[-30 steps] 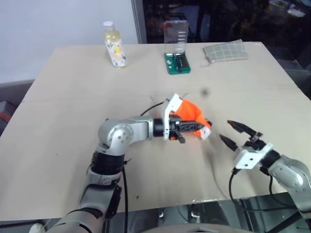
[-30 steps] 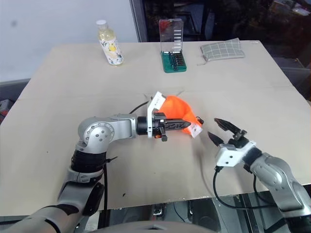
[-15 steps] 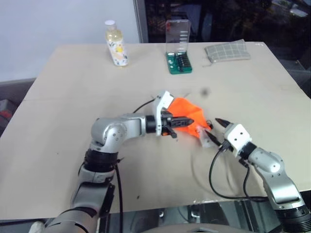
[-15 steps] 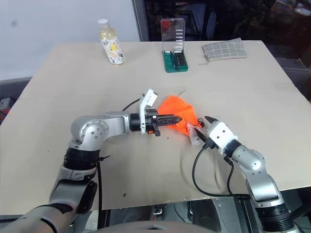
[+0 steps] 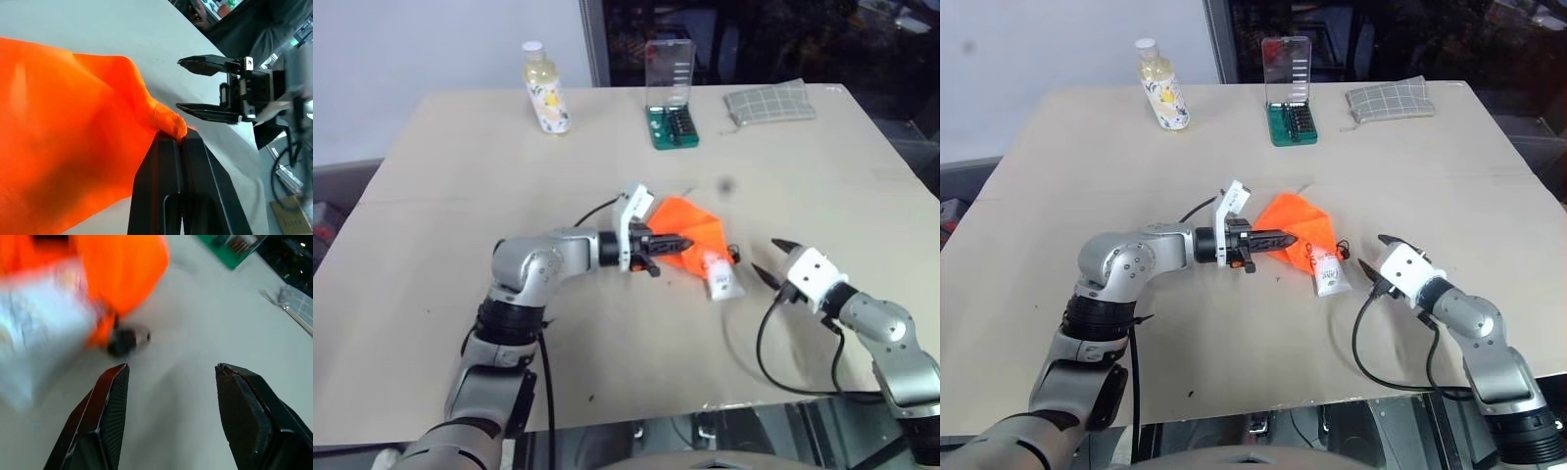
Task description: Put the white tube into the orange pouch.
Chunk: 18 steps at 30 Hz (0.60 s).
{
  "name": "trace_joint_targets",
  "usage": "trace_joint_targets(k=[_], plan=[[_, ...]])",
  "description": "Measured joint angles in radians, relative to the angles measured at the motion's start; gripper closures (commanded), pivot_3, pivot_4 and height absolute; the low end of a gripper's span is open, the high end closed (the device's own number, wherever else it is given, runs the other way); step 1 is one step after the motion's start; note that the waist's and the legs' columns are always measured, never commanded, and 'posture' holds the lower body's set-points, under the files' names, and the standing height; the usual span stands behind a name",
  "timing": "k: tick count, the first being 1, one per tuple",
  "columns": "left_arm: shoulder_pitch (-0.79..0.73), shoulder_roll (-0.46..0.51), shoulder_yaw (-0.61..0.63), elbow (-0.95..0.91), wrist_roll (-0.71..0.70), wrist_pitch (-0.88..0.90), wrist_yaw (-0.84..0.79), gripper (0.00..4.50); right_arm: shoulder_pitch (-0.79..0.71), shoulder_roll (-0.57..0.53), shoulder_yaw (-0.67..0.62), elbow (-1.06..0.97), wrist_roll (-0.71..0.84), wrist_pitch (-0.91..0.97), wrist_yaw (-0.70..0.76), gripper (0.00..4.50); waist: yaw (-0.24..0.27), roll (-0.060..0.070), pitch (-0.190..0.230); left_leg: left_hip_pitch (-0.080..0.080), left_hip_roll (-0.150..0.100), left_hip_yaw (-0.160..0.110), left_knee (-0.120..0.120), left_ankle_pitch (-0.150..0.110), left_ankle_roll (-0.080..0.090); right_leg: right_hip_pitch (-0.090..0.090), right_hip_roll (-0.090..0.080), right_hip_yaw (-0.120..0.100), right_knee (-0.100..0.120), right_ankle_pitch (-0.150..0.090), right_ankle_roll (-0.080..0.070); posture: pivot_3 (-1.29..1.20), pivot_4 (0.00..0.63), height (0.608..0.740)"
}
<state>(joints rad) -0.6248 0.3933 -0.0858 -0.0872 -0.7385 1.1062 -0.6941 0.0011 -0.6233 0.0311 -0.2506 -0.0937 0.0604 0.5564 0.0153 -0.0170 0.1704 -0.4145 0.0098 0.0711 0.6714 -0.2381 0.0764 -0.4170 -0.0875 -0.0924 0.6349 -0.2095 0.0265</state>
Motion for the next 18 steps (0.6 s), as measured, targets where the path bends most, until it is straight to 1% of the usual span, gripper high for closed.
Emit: trace_joint_targets(k=[4, 9, 13, 18], plan=[[0.000, -0.008, -0.001, -0.001, 0.000, 0.000, 0.000, 4.50, -0.054, 0.000, 0.076, 0.056, -0.089, -0.042, -0.007, 1.69, -0.002, 0.000, 0.000, 0.000, 0.000, 0.000, 0.000, 0.000, 0.000, 0.000, 0.000, 0.000, 0.000, 0.000, 0.000, 0.00, 0.150, 0.740], [0.001, -0.008, 0.000, -0.002, 0.000, 0.004, 0.001, 4.50, -0.128, 0.039, 0.122, 0.105, -0.102, -0.067, -0.003, 1.69, -0.001, 0.000, 0.000, 0.000, 0.000, 0.000, 0.000, 0.000, 0.000, 0.000, 0.000, 0.000, 0.000, 0.001, 0.001, 0.00, 0.150, 0.740], [0.004, -0.008, 0.003, -0.004, -0.001, 0.011, 0.004, 4.50, -0.166, 0.048, 0.144, 0.134, -0.103, -0.087, 0.006, 1.69, 0.000, 0.000, 0.000, 0.000, 0.000, 0.000, 0.000, 0.000, 0.000, 0.000, 0.000, 0.000, 0.000, 0.001, 0.001, 0.00, 0.150, 0.740], [0.007, -0.012, 0.006, -0.012, -0.002, 0.018, 0.011, 4.50, -0.206, 0.046, 0.179, 0.190, -0.170, -0.142, -0.005, 1.69, -0.001, 0.000, 0.000, 0.000, 0.000, 0.000, 0.000, 0.000, 0.000, 0.000, 0.000, 0.000, 0.000, 0.001, 0.001, 0.00, 0.150, 0.740]])
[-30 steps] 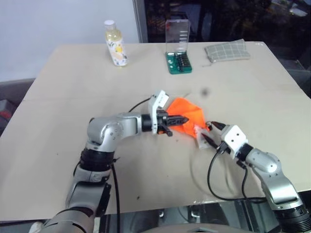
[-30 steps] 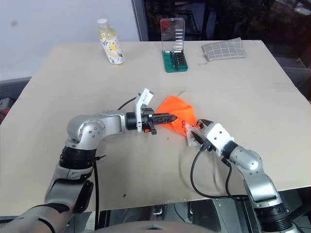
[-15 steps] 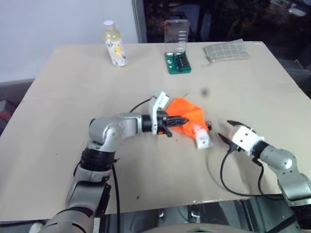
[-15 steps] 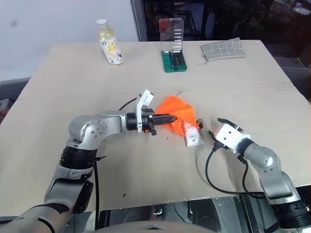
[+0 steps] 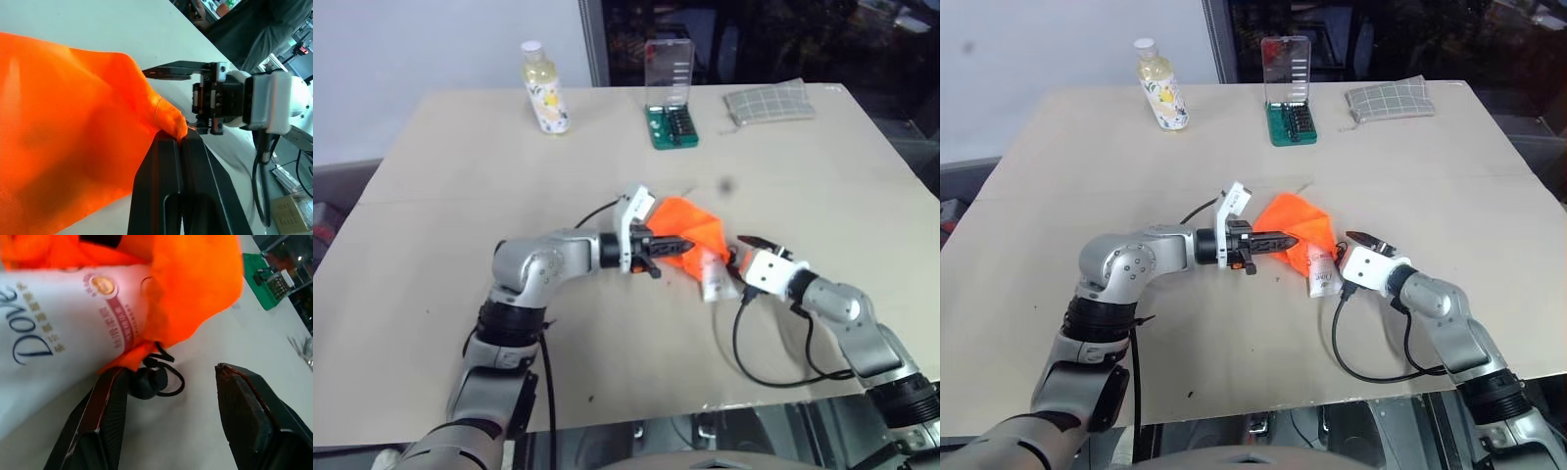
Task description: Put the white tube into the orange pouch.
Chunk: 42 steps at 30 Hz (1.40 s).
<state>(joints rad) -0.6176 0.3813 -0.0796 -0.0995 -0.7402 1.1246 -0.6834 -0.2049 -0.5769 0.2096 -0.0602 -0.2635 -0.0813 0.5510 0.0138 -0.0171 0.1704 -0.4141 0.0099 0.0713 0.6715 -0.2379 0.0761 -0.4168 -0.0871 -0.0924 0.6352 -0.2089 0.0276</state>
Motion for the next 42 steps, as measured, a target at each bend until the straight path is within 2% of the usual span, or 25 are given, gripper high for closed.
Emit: trace_joint_targets(k=[2, 5, 6, 7, 8, 9, 18, 29, 37, 42], plan=[[0.002, -0.002, 0.000, -0.001, 0.000, 0.002, 0.004, 4.50, -0.021, -0.003, 0.014, 0.027, -0.034, -0.039, -0.017, 1.69, 0.000, 0.000, 0.000, 0.000, 0.000, 0.000, 0.000, 0.000, 0.000, 0.000, 0.000, 0.000, 0.000, 0.000, 0.000, 0.00, 0.150, 0.740], [0.007, -0.003, 0.000, -0.006, -0.002, 0.004, 0.008, 4.50, -0.046, -0.005, 0.028, 0.077, -0.070, -0.094, -0.042, 2.47, 0.000, 0.000, 0.000, 0.000, 0.000, 0.000, 0.000, 0.000, 0.000, 0.000, 0.000, 0.000, 0.000, 0.000, 0.000, 0.00, 0.150, 0.740], [0.008, -0.005, 0.000, -0.007, -0.002, 0.004, 0.009, 4.50, -0.052, -0.005, 0.034, 0.096, -0.082, -0.107, -0.049, 2.92, 0.000, 0.000, 0.000, 0.000, 0.000, 0.000, 0.000, 0.000, 0.000, 0.000, 0.000, 0.000, 0.000, 0.000, 0.000, 0.00, 0.150, 0.740], [0.010, -0.005, 0.001, -0.008, -0.002, 0.005, 0.009, 4.50, -0.056, -0.005, 0.040, 0.110, -0.088, -0.118, -0.053, 3.60, 0.001, 0.000, 0.000, 0.000, 0.000, 0.000, 0.000, 0.000, 0.000, 0.000, 0.000, 0.000, 0.000, 0.000, 0.000, 0.00, 0.150, 0.740], [0.012, -0.005, 0.000, -0.008, -0.002, 0.005, 0.010, 4.50, -0.057, -0.005, 0.047, 0.120, -0.094, -0.127, -0.055, 3.87, 0.001, 0.000, 0.000, 0.000, 0.000, 0.000, 0.000, 0.000, 0.000, 0.000, 0.000, 0.000, 0.000, 0.000, 0.000, 0.00, 0.150, 0.740], [0.013, -0.005, 0.001, -0.008, -0.002, 0.006, 0.010, 4.50, -0.058, -0.005, 0.050, 0.126, -0.099, -0.139, -0.057, 4.42, 0.001, 0.000, 0.000, 0.000, 0.000, 0.000, 0.000, 0.000, 0.000, 0.000, 0.000, 0.000, 0.000, 0.000, 0.000, 0.00, 0.150, 0.740], [0.014, -0.005, 0.001, -0.009, -0.002, 0.006, 0.011, 4.50, -0.049, 0.010, 0.034, 0.138, -0.101, -0.160, -0.097, 4.46, 0.000, 0.000, 0.000, 0.000, 0.000, 0.000, 0.000, 0.000, 0.000, 0.000, 0.000, 0.000, 0.000, 0.000, 0.000, 0.00, 0.150, 0.740], [0.019, -0.013, 0.001, -0.009, -0.002, 0.006, 0.012, 4.50, -0.048, 0.042, -0.198, 0.072, -0.033, -0.112, -0.275, 4.46, 0.000, 0.000, 0.000, 0.000, 0.000, 0.000, 0.000, 0.000, -0.001, 0.000, 0.000, 0.000, 0.000, 0.001, 0.000, 0.00, 0.150, 0.740], [-0.002, -0.061, 0.011, -0.007, -0.002, -0.005, 0.036, 4.50, -0.084, 0.037, -0.263, -0.080, 0.006, -0.021, -0.275, 4.46, 0.001, 0.000, 0.000, 0.000, 0.000, 0.000, 0.000, 0.000, 0.000, 0.000, 0.000, 0.000, 0.000, 0.002, 0.002, 0.00, 0.150, 0.740], [-0.058, -0.106, 0.061, -0.003, -0.013, -0.016, 0.059, 4.50, -0.127, 0.014, -0.280, -0.178, 0.033, 0.072, -0.243, 4.46, 0.002, 0.000, 0.000, -0.001, 0.000, 0.000, 0.000, 0.000, 0.000, 0.000, 0.000, -0.001, 0.000, 0.002, 0.002, 0.00, 0.150, 0.740]])
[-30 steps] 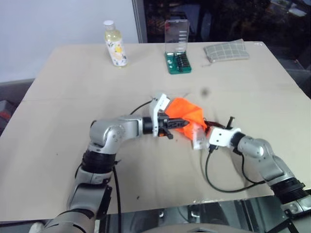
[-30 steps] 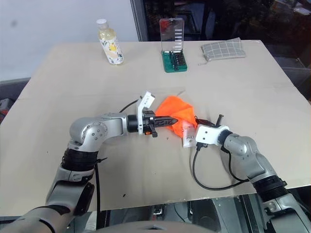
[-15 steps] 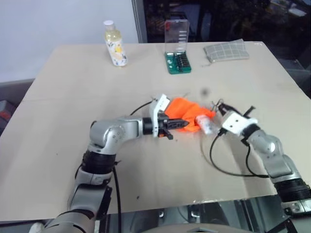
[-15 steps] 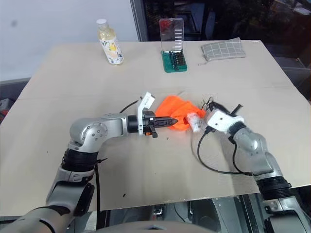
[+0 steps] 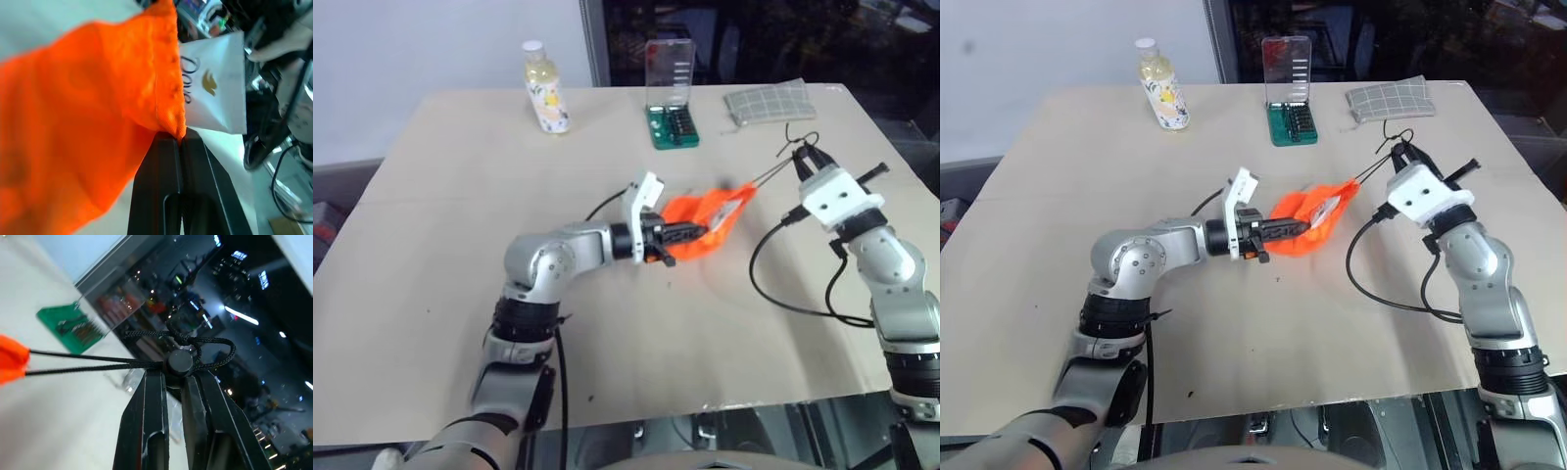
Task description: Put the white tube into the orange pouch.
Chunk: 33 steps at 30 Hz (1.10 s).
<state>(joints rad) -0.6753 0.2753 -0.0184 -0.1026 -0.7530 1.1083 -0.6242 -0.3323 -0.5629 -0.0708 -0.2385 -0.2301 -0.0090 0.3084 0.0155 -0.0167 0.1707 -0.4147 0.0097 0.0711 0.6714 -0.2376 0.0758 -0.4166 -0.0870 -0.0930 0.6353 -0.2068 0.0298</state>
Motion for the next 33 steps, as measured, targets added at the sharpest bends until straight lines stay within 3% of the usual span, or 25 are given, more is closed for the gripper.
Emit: trace_joint_targets(k=[15, 21, 28, 32, 33], plan=[[-0.127, -0.081, 0.212, 0.044, -0.234, 0.042, 0.038, 4.50, -0.097, -0.083, -0.057, -0.058, 0.030, 0.096, 0.046, 4.46, -0.001, 0.000, 0.000, -0.001, -0.001, 0.000, 0.000, 0.000, 0.000, 0.000, 0.001, 0.000, -0.001, 0.000, 0.001, 0.00, 0.150, 0.740], [-0.127, -0.074, 0.198, 0.060, -0.201, 0.011, 0.066, 4.50, -0.158, -0.104, -0.057, -0.091, 0.032, 0.106, 0.054, 4.46, 0.000, 0.000, 0.000, 0.000, -0.001, 0.001, 0.000, 0.000, 0.000, 0.000, 0.005, 0.000, -0.001, 0.000, 0.000, 0.00, 0.150, 0.740], [-0.055, 0.001, 0.047, 0.061, -0.082, -0.075, -0.021, 4.50, -0.170, -0.154, -0.027, -0.134, -0.022, 0.048, 0.078, 4.46, -0.001, 0.000, 0.001, 0.000, 0.000, 0.001, -0.001, 0.000, 0.000, -0.001, 0.005, 0.001, -0.002, 0.000, 0.000, 0.00, 0.150, 0.740], [-0.055, 0.019, 0.022, 0.069, -0.024, -0.158, -0.067, 4.50, -0.200, -0.154, -0.017, -0.136, -0.027, 0.053, 0.079, 4.46, -0.001, 0.001, 0.001, 0.000, 0.000, 0.002, -0.001, 0.000, 0.000, -0.001, 0.003, 0.001, -0.002, 0.001, -0.001, 0.00, 0.150, 0.740], [-0.057, 0.009, 0.028, 0.081, -0.021, -0.169, -0.065, 4.23, -0.210, -0.154, -0.018, -0.136, -0.025, 0.055, 0.079, 4.49, -0.001, 0.000, 0.001, 0.000, 0.000, 0.002, -0.001, 0.000, 0.000, 0.000, 0.001, 0.001, -0.002, 0.001, -0.001, 0.00, 0.150, 0.740]])
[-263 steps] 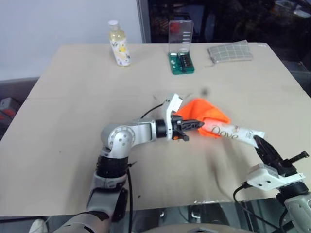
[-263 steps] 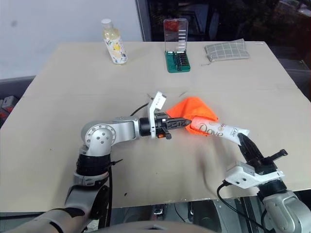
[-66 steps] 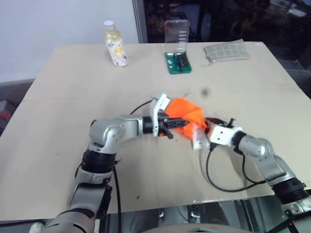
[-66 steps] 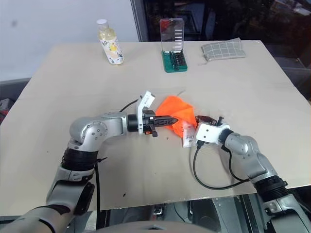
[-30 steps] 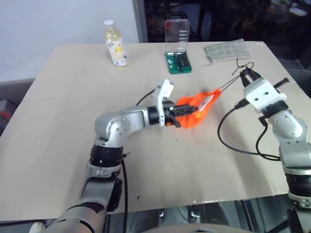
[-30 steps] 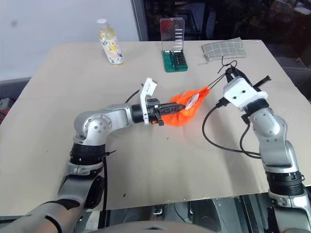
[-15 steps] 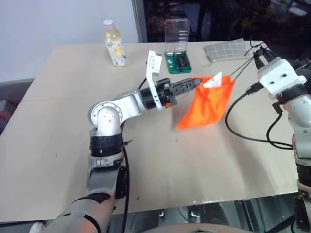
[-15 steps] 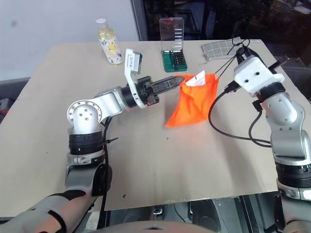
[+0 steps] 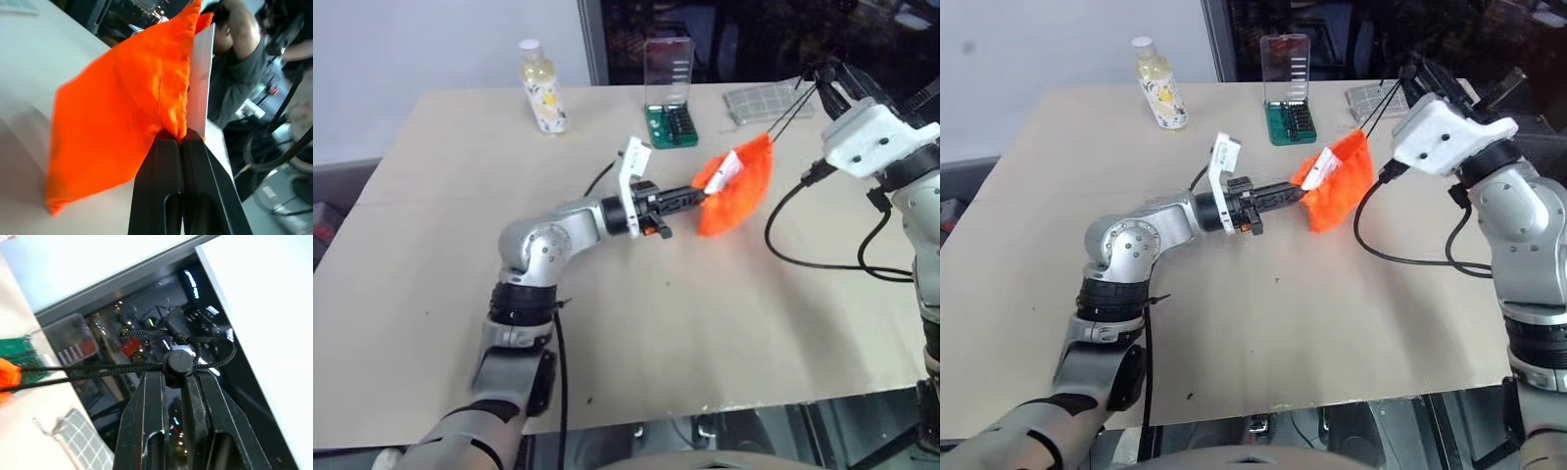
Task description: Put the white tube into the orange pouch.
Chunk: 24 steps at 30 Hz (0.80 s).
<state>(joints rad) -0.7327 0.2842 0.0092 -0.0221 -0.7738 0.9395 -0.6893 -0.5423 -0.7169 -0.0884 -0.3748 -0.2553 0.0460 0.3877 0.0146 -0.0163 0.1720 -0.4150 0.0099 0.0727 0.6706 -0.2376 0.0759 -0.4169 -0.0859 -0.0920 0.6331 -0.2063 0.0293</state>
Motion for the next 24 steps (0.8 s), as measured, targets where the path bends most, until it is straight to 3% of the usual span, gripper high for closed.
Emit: trace_joint_targets(k=[2, 4, 5, 6, 15, 20, 24], plan=[[-0.005, -0.009, 0.013, 0.022, -0.001, -0.005, 0.000, 3.64, -0.007, 0.005, 0.000, 0.000, 0.003, 0.004, 0.000, 4.50, 0.001, 0.000, 0.000, 0.000, 0.000, -0.001, 0.000, 0.000, 0.000, 0.000, 0.000, -0.001, 0.000, 0.000, 0.000, 0.00, 0.150, 0.740], [-0.005, -0.004, 0.022, 0.025, 0.002, -0.015, -0.008, 2.81, -0.003, 0.009, 0.001, 0.001, 0.002, 0.006, 0.001, 4.50, 0.000, 0.000, 0.000, -0.001, 0.000, -0.001, 0.000, 0.000, 0.000, 0.000, 0.000, -0.001, 0.000, 0.000, 0.000, 0.00, 0.150, 0.740], [-0.005, -0.004, 0.021, 0.025, 0.007, -0.028, -0.009, 2.17, -0.003, 0.011, 0.002, 0.001, 0.001, 0.007, 0.001, 4.50, 0.000, 0.000, 0.000, 0.000, 0.000, 0.000, 0.000, 0.000, 0.000, 0.000, 0.000, -0.001, 0.000, 0.000, -0.001, 0.00, 0.150, 0.740], [-0.005, -0.004, 0.021, 0.025, 0.008, -0.032, -0.009, 2.07, -0.003, 0.011, 0.002, 0.001, 0.001, 0.007, 0.001, 4.50, 0.000, 0.000, 0.000, -0.001, 0.000, 0.000, 0.000, 0.000, 0.000, 0.000, 0.000, -0.001, 0.000, 0.001, -0.001, 0.00, 0.150, 0.740], [-0.012, 0.014, 0.064, 0.027, -0.034, -0.061, -0.108, 2.07, -0.003, 0.013, 0.002, 0.001, -0.001, 0.015, 0.006, 4.50, 0.000, 0.000, 0.000, -0.001, 0.000, 0.000, 0.000, 0.000, 0.000, 0.000, 0.000, -0.001, 0.000, 0.000, 0.000, 0.00, 0.150, 0.740], [-0.175, -0.009, 0.119, 0.095, -0.044, -0.123, -0.120, 2.07, -0.024, 0.006, 0.010, 0.002, -0.001, 0.014, 0.030, 4.50, 0.002, 0.000, 0.001, -0.001, -0.001, -0.001, 0.000, 0.000, 0.000, 0.001, 0.002, -0.002, -0.001, -0.001, 0.001, 0.00, 0.150, 0.740], [-0.296, -0.067, 0.132, 0.185, -0.017, -0.207, -0.114, 2.07, -0.129, 0.004, 0.016, 0.021, -0.004, 0.021, 0.038, 4.50, 0.000, 0.000, 0.001, -0.001, -0.002, -0.001, 0.000, 0.000, 0.000, 0.000, 0.004, -0.001, -0.001, 0.000, 0.001, 0.00, 0.150, 0.740]])
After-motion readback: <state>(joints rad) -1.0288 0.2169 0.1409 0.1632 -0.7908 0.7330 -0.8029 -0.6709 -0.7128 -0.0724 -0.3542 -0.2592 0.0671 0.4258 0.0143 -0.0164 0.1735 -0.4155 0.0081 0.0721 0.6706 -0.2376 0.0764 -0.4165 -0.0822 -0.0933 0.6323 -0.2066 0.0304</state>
